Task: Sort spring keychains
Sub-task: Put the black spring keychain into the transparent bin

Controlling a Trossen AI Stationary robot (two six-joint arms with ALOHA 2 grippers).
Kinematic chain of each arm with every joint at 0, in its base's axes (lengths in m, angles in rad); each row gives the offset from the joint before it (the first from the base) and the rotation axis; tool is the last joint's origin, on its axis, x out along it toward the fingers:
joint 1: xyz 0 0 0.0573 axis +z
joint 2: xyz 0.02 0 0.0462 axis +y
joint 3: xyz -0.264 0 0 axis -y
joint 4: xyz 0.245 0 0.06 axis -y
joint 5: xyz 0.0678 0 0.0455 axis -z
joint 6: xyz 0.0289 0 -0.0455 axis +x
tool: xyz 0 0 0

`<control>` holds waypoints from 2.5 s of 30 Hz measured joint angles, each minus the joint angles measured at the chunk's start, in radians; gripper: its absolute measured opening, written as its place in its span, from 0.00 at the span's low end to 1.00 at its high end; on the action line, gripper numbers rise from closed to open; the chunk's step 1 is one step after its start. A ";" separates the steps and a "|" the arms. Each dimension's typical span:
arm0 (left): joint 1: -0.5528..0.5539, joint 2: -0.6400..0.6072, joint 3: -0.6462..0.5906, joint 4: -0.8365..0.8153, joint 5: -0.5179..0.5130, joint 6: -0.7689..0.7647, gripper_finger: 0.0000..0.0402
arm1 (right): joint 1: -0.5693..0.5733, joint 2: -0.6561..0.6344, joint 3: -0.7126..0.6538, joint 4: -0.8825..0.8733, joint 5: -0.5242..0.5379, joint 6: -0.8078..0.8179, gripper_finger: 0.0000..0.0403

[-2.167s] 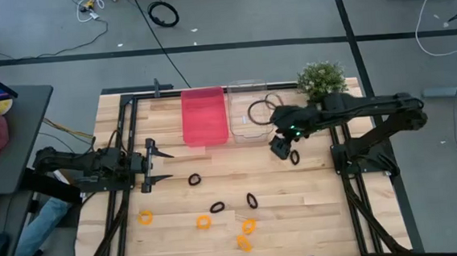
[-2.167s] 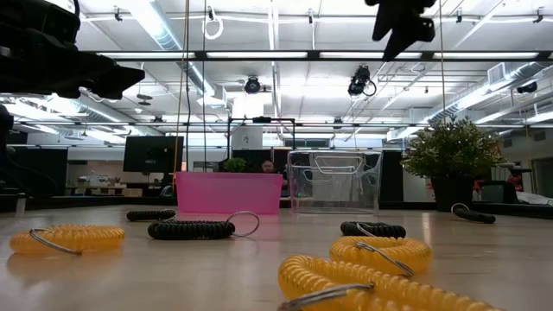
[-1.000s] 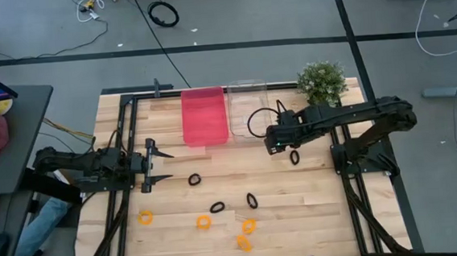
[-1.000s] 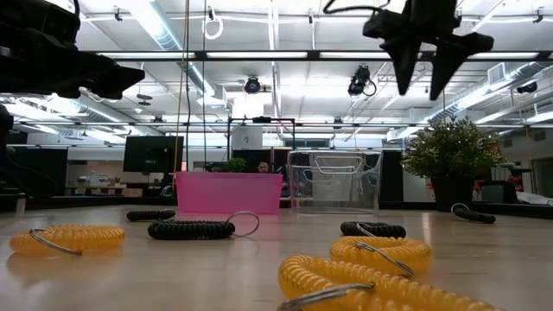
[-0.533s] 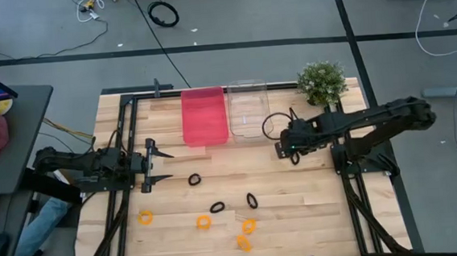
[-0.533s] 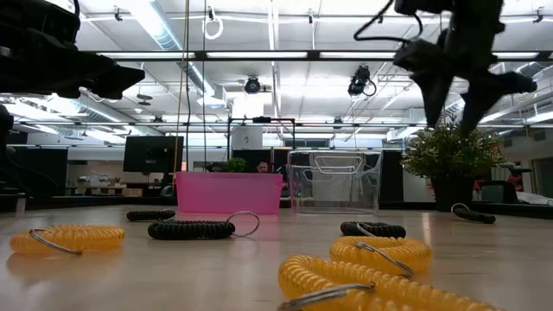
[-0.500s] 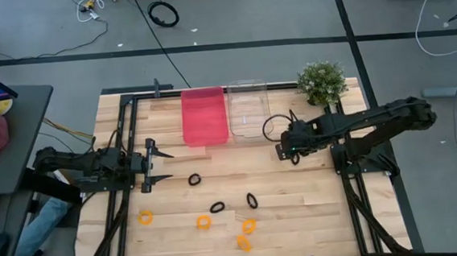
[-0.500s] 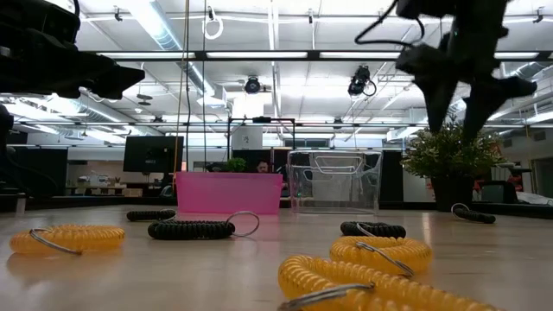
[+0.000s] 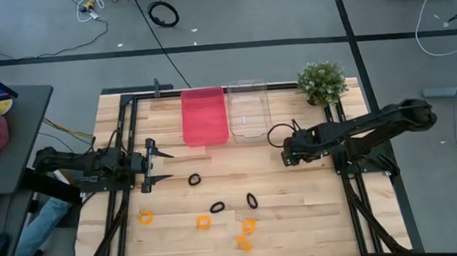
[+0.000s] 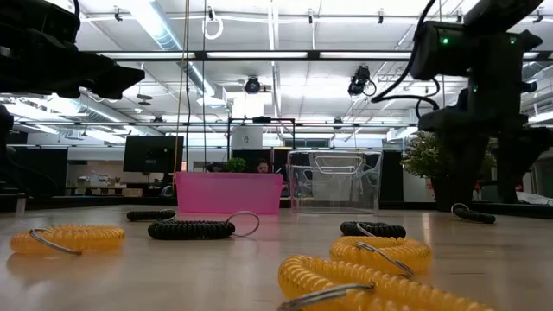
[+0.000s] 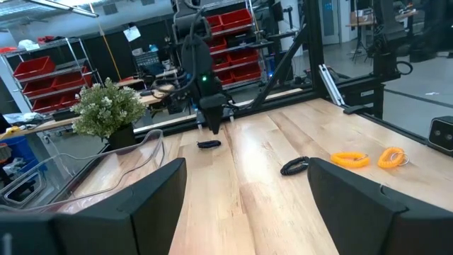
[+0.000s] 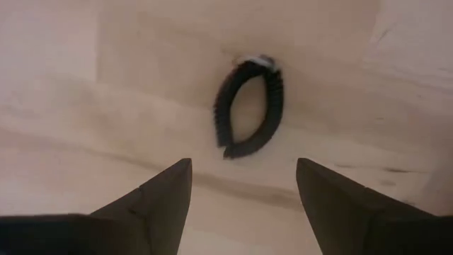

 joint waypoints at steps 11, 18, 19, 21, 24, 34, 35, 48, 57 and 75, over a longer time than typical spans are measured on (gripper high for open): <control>0.000 0.000 0.000 0.000 0.000 0.000 0.74 | -0.052 0.000 -0.040 0.136 0.002 -0.086 0.64; 0.000 0.000 0.000 0.000 0.000 0.000 0.74 | -0.051 0.000 -0.040 0.255 0.002 -0.212 0.64; 0.000 0.000 0.000 0.000 0.000 0.000 0.74 | -0.051 0.000 -0.040 0.273 0.002 -0.221 0.64; 0.000 0.000 0.000 0.000 0.000 0.000 0.74 | -0.051 0.000 -0.040 0.317 0.002 -0.260 0.64; 0.000 0.000 0.000 0.000 0.000 0.000 0.74 | -0.048 0.000 -0.040 0.376 0.000 -0.323 0.64; 0.000 0.000 0.000 0.000 0.000 0.000 0.74 | -0.053 0.001 -0.031 0.252 -0.119 -0.159 0.64; 0.000 0.000 0.000 0.000 0.000 0.000 0.74 | -0.053 0.001 -0.022 0.252 -0.114 -0.164 0.64; 0.000 0.000 0.000 0.000 0.000 0.000 0.74 | -0.045 0.006 0.084 -0.002 0.043 -0.057 0.64; 0.000 0.000 0.000 0.000 0.000 0.000 0.74 | -0.073 0.129 0.085 -0.032 0.061 -0.108 0.64; 0.000 -0.001 0.000 0.000 0.000 0.000 0.74 | -0.048 0.252 0.035 0.078 0.152 -0.068 0.64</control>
